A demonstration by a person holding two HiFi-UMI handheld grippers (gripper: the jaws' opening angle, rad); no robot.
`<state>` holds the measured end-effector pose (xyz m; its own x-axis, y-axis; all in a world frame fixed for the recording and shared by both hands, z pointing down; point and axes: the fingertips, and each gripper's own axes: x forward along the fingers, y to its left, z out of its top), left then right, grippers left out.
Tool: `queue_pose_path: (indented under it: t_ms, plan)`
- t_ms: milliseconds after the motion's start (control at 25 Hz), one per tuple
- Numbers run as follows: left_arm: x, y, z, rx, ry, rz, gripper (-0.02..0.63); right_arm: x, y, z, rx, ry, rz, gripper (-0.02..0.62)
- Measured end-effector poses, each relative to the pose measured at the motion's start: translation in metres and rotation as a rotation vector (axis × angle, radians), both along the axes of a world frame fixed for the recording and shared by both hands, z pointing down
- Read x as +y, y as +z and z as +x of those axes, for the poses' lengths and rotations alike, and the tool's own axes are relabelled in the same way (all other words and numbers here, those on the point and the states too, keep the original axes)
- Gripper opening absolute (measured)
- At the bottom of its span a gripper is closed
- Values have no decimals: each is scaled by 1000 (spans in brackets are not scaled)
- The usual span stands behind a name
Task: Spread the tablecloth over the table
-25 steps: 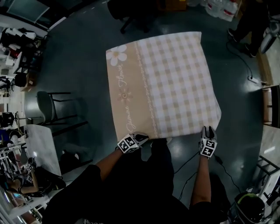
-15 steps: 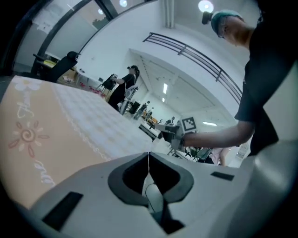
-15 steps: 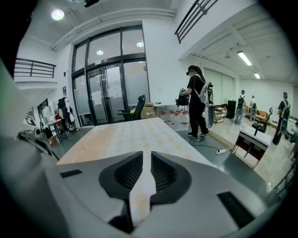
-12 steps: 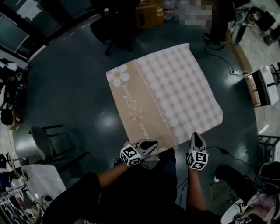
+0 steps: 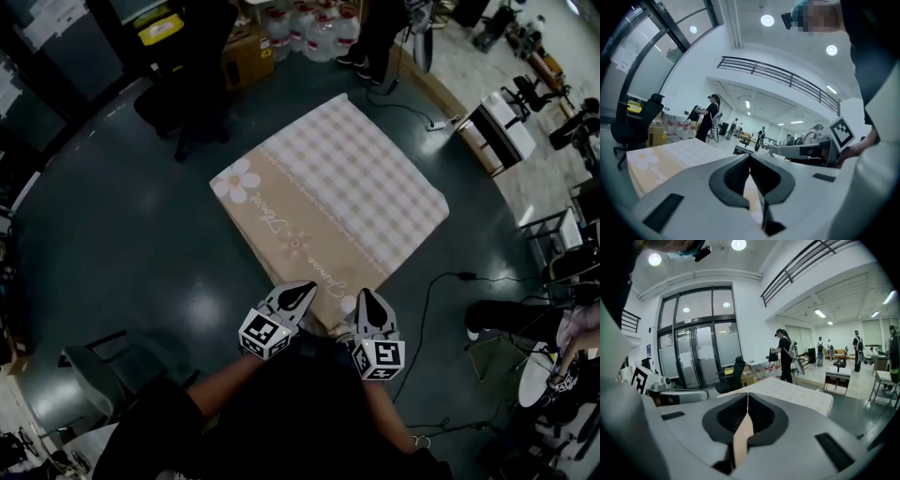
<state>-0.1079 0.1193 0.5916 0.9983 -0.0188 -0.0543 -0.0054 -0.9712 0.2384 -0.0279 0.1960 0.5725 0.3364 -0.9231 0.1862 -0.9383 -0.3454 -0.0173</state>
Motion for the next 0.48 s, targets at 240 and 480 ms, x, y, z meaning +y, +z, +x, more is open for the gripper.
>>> queue_pose_path:
  t_ms: [240,480]
  plan:
    - [25,-42,-12,63,36,92,17,1,-32,-42,98,34,96,18]
    - [22,-63,-20,114,10,198,17,-2,-44,-62,194,66,130,17]
